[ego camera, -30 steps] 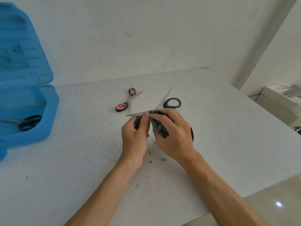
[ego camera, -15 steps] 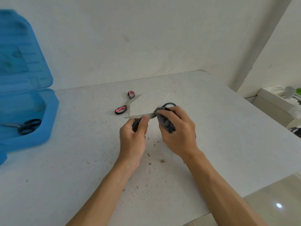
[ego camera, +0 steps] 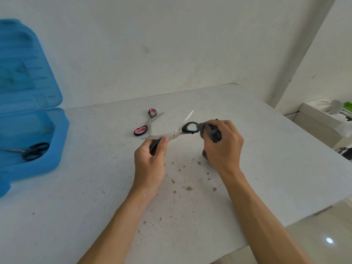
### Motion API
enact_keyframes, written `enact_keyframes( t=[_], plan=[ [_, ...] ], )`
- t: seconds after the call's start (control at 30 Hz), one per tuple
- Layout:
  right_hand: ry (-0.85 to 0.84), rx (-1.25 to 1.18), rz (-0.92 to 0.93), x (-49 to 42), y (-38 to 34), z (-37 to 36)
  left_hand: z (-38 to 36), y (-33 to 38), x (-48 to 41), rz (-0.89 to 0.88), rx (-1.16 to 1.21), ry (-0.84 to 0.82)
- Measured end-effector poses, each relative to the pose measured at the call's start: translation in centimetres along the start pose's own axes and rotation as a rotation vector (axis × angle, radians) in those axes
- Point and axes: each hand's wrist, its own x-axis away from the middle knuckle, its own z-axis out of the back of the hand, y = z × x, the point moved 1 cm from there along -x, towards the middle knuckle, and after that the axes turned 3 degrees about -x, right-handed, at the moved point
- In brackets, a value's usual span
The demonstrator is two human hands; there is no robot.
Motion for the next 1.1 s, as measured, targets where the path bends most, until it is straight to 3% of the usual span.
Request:
enact_keyframes(
  t=[0.17, 0.43, 0.57, 0.77, 0.97, 1.1],
  plan=[
    [0.002, -0.068, 0.022, 0.2, -0.6, 0.5, -0.4, -0.1, 0.3, -0.109, -0.114, -0.045],
    [-0.119, -0.054, 0.414, 1.2, -0.9, -0.6, 0.0, -0.7, 0.0, -0.134, -0.164, -0.001],
    [-0.043, 0.015, 0.233, 0.7, 0.3, -0.7, -0.6, -0.6, 0.2, -0.156, -0.194, -0.030],
    [-0.182, -0.039, 0.404, 1.6, -0.8, -0.9, -0.2, -0.5, 0.3, -0.189, -0.163, -0.016],
    [-0.085, 0.042, 0.211, 1.0, -0.1, -0.6, -0.4, -0.3, 0.3, -0.162, -0.153, 0.005],
    [-0.157, -0.035, 0.385, 1.7, -1.0, -1.0, -0.2, -0.2, 0.3, -0.156, -0.107, 0.029]
  ],
)
